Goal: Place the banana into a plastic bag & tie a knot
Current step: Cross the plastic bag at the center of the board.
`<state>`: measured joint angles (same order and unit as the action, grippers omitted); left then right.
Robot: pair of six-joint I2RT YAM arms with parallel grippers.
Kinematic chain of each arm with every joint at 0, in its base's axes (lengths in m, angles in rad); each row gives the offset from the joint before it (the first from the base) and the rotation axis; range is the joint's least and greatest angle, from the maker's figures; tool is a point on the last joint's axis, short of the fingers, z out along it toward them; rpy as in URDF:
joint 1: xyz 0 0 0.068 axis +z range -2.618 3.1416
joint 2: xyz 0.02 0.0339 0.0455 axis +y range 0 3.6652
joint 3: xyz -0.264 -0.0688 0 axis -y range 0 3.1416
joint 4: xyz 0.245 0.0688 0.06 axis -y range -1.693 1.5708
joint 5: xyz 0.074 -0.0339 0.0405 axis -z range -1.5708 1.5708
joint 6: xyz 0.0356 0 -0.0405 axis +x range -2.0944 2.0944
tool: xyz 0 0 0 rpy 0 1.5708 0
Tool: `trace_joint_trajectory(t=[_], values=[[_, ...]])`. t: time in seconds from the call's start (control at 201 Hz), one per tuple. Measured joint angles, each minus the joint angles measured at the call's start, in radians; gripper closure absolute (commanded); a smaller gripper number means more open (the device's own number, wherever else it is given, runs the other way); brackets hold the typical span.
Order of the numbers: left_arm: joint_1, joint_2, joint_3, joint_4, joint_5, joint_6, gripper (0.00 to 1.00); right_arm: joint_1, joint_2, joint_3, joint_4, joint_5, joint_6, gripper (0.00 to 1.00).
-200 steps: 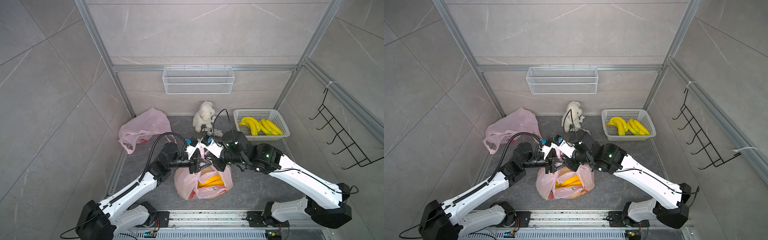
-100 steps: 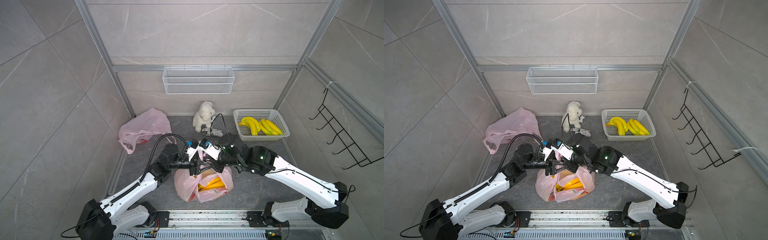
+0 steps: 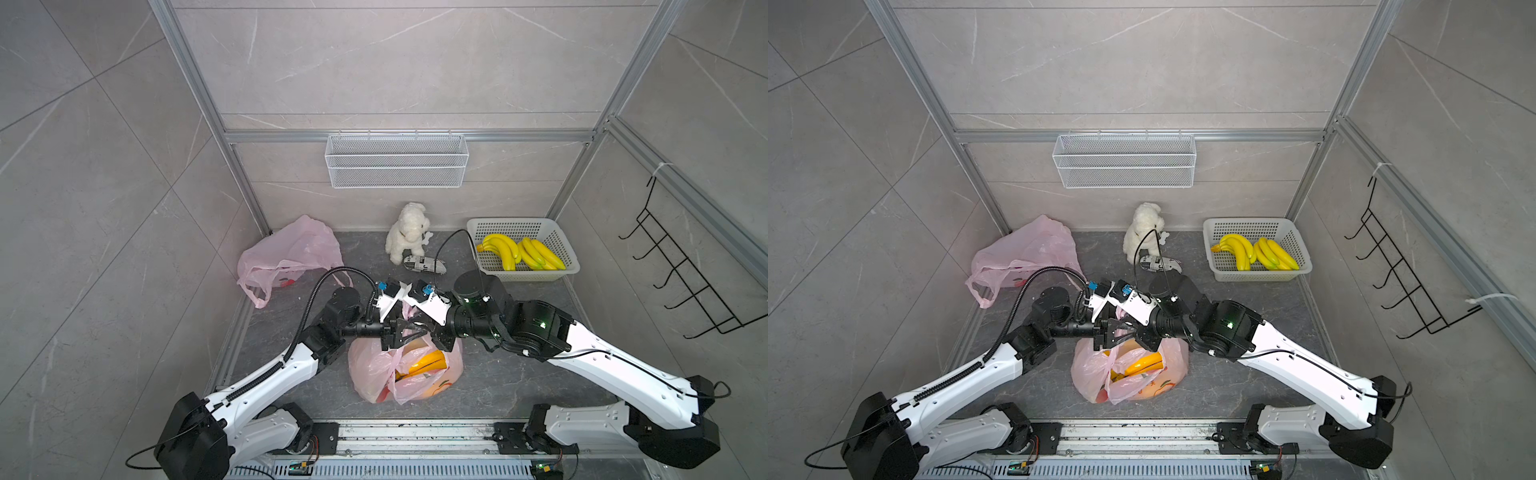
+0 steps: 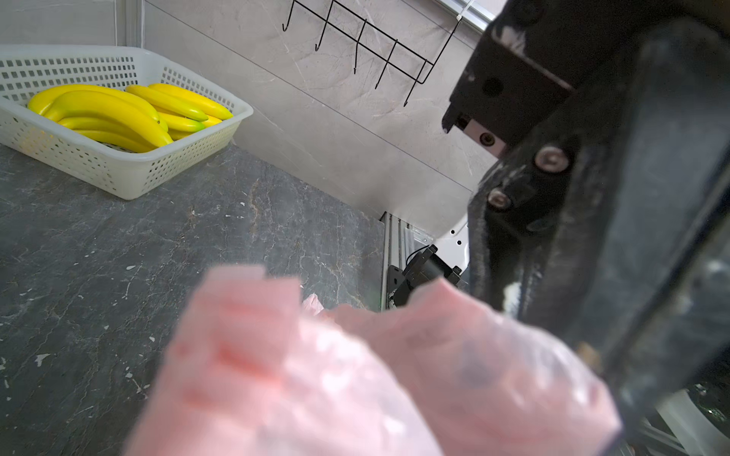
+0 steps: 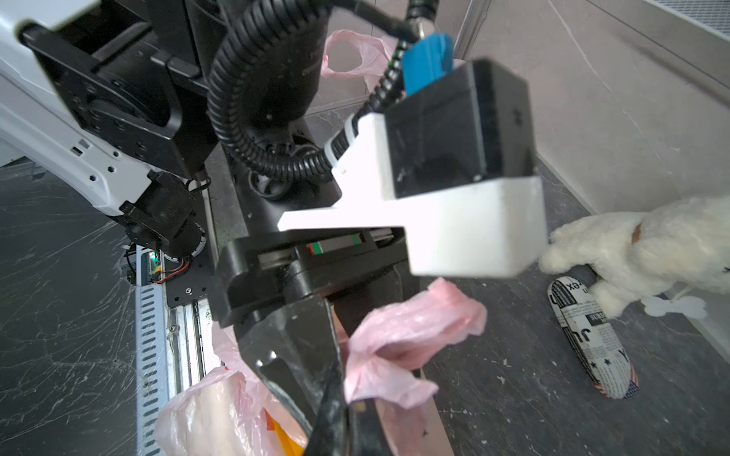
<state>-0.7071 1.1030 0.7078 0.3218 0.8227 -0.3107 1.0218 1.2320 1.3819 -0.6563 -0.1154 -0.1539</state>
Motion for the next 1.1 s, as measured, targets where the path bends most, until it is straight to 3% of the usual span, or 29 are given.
trace_joint_trajectory(t=[0.338, 0.528, 0.941, 1.1], values=[[-0.019, 0.04, 0.001, 0.001, 0.001, 0.0, 0.57, 0.008, 0.0, -0.021, 0.075, -0.084, 0.023, 1.0], [-0.035, 0.049, 0.001, 0.001, 0.001, 0.0, 0.59, 0.012, 0.021, -0.024, 0.107, -0.083, 0.041, 1.0], [-0.035, 0.016, -0.008, 0.0, 0.03, 0.012, 0.5, 0.013, 0.016, -0.055, 0.154, -0.023, 0.057, 1.0], [-0.035, 0.017, -0.008, 0.0, 0.047, 0.012, 0.53, 0.011, 0.019, -0.055, 0.157, -0.037, 0.057, 1.0]])
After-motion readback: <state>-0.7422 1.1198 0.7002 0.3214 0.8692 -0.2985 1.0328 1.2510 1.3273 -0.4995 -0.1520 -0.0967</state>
